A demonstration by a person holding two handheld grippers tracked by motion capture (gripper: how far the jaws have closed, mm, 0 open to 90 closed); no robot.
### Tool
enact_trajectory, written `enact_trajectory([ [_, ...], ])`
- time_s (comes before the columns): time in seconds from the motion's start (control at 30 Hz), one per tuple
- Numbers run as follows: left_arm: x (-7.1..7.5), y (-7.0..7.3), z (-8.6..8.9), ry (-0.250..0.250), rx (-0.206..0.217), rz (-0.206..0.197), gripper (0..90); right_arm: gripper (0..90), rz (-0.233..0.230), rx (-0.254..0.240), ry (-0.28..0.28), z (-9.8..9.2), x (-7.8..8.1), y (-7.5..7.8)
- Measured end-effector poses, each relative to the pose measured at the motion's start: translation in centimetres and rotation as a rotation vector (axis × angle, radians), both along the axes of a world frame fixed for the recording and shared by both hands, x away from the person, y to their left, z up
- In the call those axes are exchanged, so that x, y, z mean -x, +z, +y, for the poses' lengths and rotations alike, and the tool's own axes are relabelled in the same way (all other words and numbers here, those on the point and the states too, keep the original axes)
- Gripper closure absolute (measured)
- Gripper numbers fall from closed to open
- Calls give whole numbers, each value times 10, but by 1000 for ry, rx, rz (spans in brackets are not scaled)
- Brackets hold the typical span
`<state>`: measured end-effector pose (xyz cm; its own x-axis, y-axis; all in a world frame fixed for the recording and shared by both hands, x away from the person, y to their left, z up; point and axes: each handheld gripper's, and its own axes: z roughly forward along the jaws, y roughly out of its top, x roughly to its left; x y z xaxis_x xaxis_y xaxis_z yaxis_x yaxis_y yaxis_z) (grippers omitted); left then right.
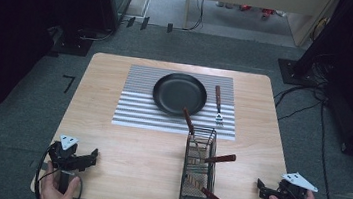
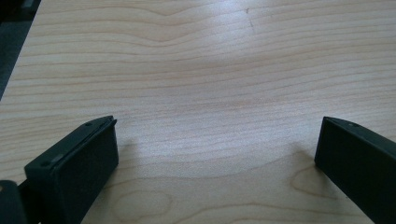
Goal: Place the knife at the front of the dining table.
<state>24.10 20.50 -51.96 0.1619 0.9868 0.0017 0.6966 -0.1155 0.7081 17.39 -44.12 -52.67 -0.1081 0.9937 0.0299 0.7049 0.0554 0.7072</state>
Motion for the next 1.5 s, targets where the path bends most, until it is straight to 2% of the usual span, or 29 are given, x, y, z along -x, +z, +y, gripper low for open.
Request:
enact_trajectory([
  [0.17,-1,0,-1,18,2,-2,0,0,0,0,1,0,0,0],
  [1.23,-1,0,-1,19,2,-1,0,0,0,0,2,0,0,0],
  [1.33,-2,0,-2,37,1,-2,0,0,0,0,2,0,0,0],
  [1.5,0,1,-2,38,-1,6,0,0,0,0,2,0,0,0],
])
